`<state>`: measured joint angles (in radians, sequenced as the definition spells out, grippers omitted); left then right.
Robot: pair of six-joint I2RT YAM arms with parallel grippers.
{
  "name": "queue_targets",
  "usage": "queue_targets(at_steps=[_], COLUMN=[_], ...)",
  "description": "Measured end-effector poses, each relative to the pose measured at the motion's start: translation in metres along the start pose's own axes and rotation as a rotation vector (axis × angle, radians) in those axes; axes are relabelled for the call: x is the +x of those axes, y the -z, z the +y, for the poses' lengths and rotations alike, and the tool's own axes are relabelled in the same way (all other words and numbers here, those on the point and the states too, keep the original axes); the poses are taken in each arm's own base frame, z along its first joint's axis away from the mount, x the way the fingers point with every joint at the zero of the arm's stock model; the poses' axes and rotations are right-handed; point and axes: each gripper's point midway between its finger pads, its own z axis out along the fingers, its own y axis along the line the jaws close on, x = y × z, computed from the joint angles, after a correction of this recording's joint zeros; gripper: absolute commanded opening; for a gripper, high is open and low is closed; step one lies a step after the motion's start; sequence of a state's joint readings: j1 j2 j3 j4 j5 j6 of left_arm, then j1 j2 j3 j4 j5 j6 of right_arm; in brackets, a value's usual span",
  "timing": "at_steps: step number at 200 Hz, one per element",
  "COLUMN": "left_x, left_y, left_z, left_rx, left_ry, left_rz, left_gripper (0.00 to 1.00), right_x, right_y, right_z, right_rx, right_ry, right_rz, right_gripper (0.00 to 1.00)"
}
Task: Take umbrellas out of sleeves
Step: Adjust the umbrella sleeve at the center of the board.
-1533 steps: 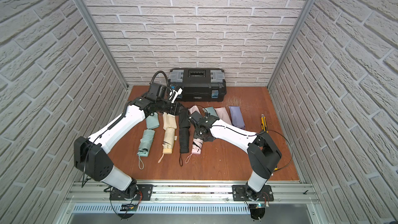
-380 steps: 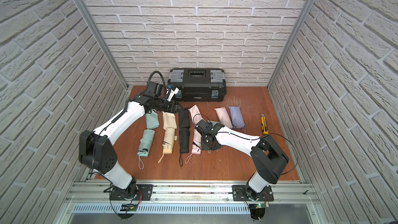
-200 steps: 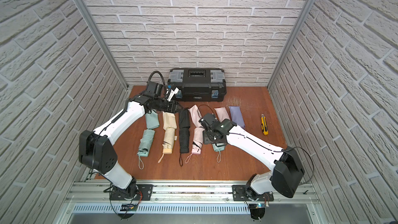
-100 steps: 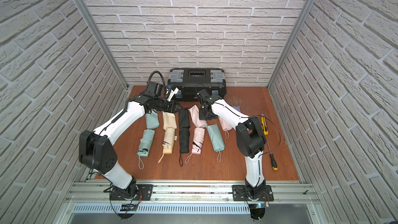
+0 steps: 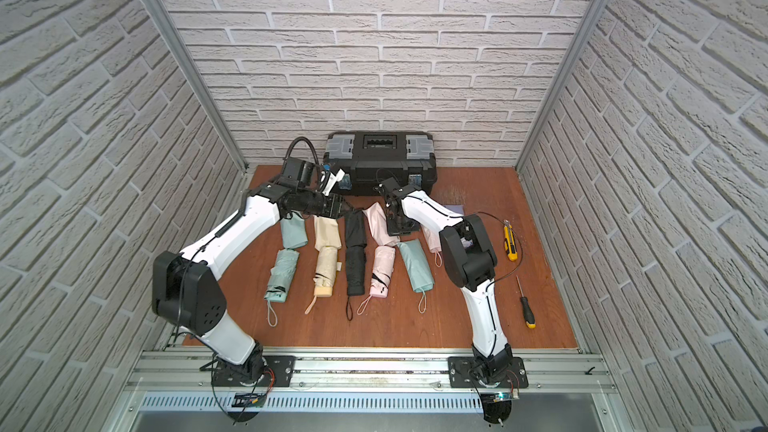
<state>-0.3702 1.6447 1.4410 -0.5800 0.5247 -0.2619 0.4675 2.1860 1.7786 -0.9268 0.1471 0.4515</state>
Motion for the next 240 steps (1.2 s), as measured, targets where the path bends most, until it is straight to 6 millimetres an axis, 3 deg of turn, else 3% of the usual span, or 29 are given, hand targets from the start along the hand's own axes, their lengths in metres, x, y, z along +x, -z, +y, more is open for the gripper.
queue_targets(at_steps=[33, 91, 153, 178, 209, 240], left_x=[0.0, 0.0, 0.0, 0.0, -0.001, -0.001], left_y=[0.0, 0.0, 0.0, 0.0, 0.0, -0.003], left_z=[0.0, 0.0, 0.0, 0.0, 0.0, -0.004], left_rx=[0.0, 0.0, 0.0, 0.0, 0.0, 0.009], left_ry=[0.0, 0.0, 0.0, 0.0, -0.002, -0.011], left_rz=[0.0, 0.0, 0.0, 0.0, -0.004, -0.004], left_gripper=[0.41, 0.41, 0.41, 0.41, 0.41, 0.42], right_x=[0.007, 0.007, 0.011, 0.013, 0.022, 0.052], right_y=[-0.014, -0.012, -0.01, 0.009, 0.057, 0.092], right_z=[0.014, 0.033, 0.027, 0.017, -0.005, -0.028], right_rx=[-0.063, -0.169, -0.15, -0.131, -0.121, -0.131], right_ry=[0.014, 0.013, 0.009, 0.007, -0.008, -0.041], right_rz=[0.046, 0.059, 0.056, 0.017, -0.083, -0.157], right_gripper=[0.07, 0.07, 0.08, 0.08, 0.07, 0.06])
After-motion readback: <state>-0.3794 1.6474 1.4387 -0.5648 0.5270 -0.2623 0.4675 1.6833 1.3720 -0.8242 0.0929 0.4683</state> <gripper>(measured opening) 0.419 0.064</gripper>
